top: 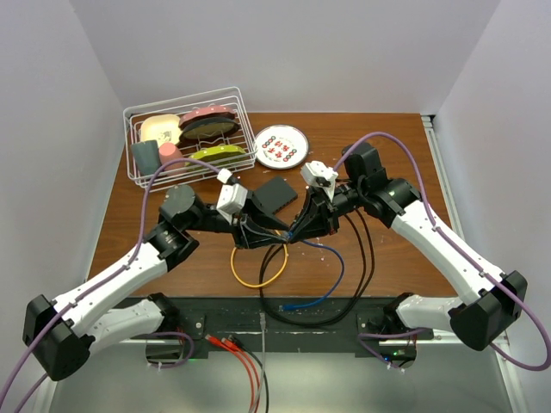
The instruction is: Insert the plug into the switch port
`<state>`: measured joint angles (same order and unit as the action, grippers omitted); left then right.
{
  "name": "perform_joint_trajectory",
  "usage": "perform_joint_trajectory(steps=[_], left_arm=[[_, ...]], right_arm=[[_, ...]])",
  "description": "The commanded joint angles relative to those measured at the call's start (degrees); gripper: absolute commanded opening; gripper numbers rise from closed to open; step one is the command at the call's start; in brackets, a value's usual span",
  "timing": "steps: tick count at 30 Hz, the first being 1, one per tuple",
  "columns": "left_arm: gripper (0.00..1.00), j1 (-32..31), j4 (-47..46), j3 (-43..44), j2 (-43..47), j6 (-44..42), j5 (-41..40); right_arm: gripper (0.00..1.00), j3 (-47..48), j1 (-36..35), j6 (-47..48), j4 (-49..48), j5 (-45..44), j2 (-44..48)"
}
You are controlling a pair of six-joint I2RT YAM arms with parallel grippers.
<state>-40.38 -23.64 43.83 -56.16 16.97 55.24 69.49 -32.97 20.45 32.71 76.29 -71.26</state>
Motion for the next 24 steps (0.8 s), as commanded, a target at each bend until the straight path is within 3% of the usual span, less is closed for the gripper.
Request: perform_joint_trajectory(steps=[1, 4, 6, 10, 12, 13, 17, 20, 24], left_arm=[[0.34, -1.02, -2.81, 2.48, -0.79, 0.08, -0.58], [0.19, -1.72, -2.73, 3.01, -1.67, -0.01, -0.31], [0.03, -1.98, -2.82, 3.1, -1.85, -0.01, -0.4], [0.0, -2.33, -5.36, 2.84, -1.32, 2.7, -0.75], [0.0, -2.34, -6.07, 2.66, -0.62, 3.77, -2.84], [0.0, -2.42, -5.72, 2.57, -0.44, 4.29, -3.82], [0.0, -2.34, -1.68, 2.75, 1.31, 4.74, -11.89], [0.0, -2.33, 3.67, 3.62, 2.63, 4.56, -17.96], [0.0, -2.42, 12.71, 5.21, 4.3, 6.31, -33.92]], right_arm=[[0.0, 2.05, 0.01, -0.14, -0.19, 2.37, -0.19], [0.0, 1.96, 0.1, -0.32, -0.28, 2.28, -0.1], [0.0, 1.96, 0.01, -0.32, -0.28, 2.2, -0.19], [0.01, 1.96, 0.01, -1.72, -1.07, 0.36, -0.01], [0.18, 1.79, 0.01, -3.74, -2.99, -2.36, 0.51], [0.44, 1.7, 0.01, -7.14, -4.22, -4.72, 0.86], [0.87, -0.14, 0.1, -15.6, -13.08, -24.19, 6.12], [0.99, 0.72, 0.01, -19.3, -15.04, -34.95, 10.17], [0.99, 1.7, 0.01, -21.83, -16.26, -49.87, 13.42]])
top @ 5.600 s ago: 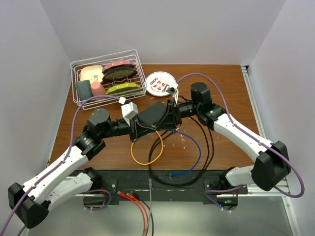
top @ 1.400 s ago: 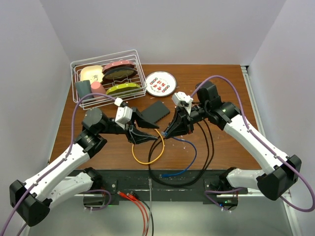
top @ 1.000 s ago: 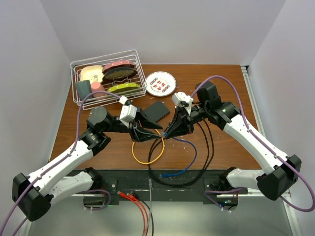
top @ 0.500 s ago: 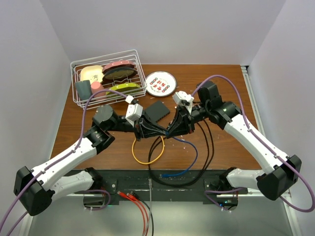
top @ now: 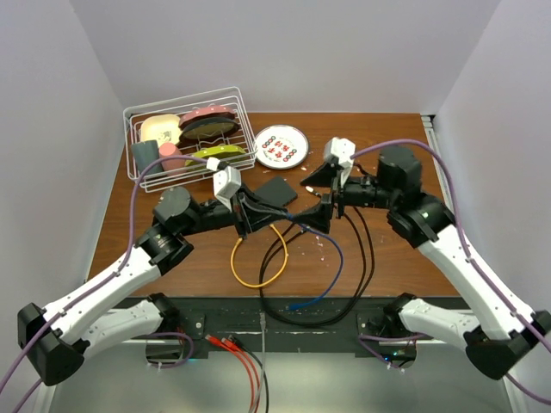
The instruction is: Insert the plug into the switch port
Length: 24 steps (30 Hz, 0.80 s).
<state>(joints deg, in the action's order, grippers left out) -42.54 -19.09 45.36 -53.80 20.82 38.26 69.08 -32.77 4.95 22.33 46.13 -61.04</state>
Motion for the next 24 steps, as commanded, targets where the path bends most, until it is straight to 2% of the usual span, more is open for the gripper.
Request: perform_joint_trajectory(steps=[1, 3, 11, 14, 19, 23, 24], left_arm=[[0.0, -0.17, 9.85, 4.2, 2.12, 4.13, -19.69], [0.0, -0.08, 13.71, 5.61, 2.21, 5.89, -26.18], [0.0, -0.08, 22.77, 10.44, 0.01, 15.65, -36.4], [0.0, -0.08, 23.84, 11.67, -1.22, 18.46, -37.12], [0.0, -0.08, 23.84, 12.55, -3.33, 22.68, -36.07], [0.0, 0.01, 23.57, 12.82, -4.21, 23.74, -35.89], [0.0, 0.01, 23.66, 12.91, -4.38, 23.74, -36.24]], right_arm=[[0.99, 1.68, -0.1, -7.84, -6.59, -21.68, 4.68], [0.98, -0.08, -0.18, -10.12, -8.95, -25.72, 6.27], [0.96, -3.34, -2.29, -9.79, -12.13, -32.5, 8.48], [0.9, -3.51, -4.48, -8.74, -12.57, -35.21, 7.34], [0.88, -4.13, -12.04, -5.22, -14.33, -42.34, 3.12], [0.86, -5.09, -13.1, -1.97, -16.25, -42.53, 0.48], [0.83, -5.36, -13.19, -1.01, -16.44, -41.57, 0.3]])
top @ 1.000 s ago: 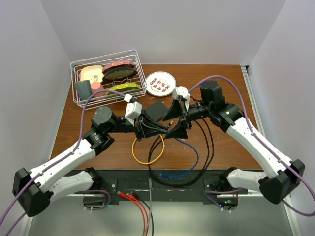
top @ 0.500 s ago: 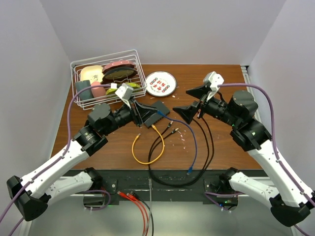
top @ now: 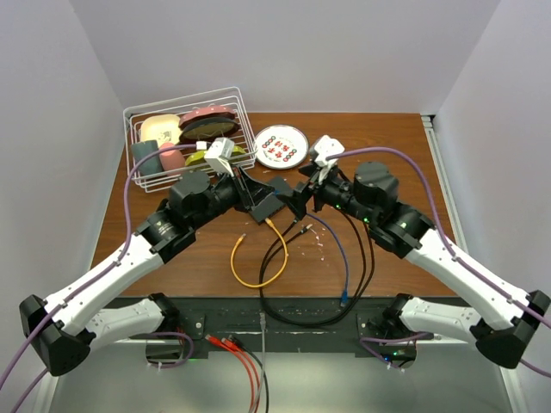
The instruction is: Insert the plug into the switch port
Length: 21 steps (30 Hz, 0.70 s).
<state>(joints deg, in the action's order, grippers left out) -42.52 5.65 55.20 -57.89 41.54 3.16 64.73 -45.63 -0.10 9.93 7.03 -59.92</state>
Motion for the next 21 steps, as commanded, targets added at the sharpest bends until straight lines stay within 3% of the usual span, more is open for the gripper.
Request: perform_joint_trajectory(steps=[1, 3, 6, 16, 21], left_arm=[[0.0, -0.02, -1.25, 2.98, -0.38, 3.2, -1.22], [0.0, 0.07, -1.26, 3.07, -0.73, 3.2, -1.31], [0.0, 0.25, -1.25, 3.25, -1.26, 3.02, -0.87], [0.0, 0.42, -3.36, 2.28, -2.14, 3.11, 1.06], [0.0, 0.51, -3.63, 2.11, -1.7, 2.93, 1.15]], right_arm=[[0.82, -1.36, -0.34, 4.92, -4.48, -1.33, -0.99], [0.82, -3.11, -0.34, 7.03, -6.32, 0.88, -0.81], [0.62, -4.44, -0.34, 8.53, -7.47, 2.37, -1.51], [0.6, -4.88, -0.34, 9.06, -8.35, 4.66, -3.88], [0.43, -4.7, -0.25, 9.33, -7.91, 5.19, -5.29]])
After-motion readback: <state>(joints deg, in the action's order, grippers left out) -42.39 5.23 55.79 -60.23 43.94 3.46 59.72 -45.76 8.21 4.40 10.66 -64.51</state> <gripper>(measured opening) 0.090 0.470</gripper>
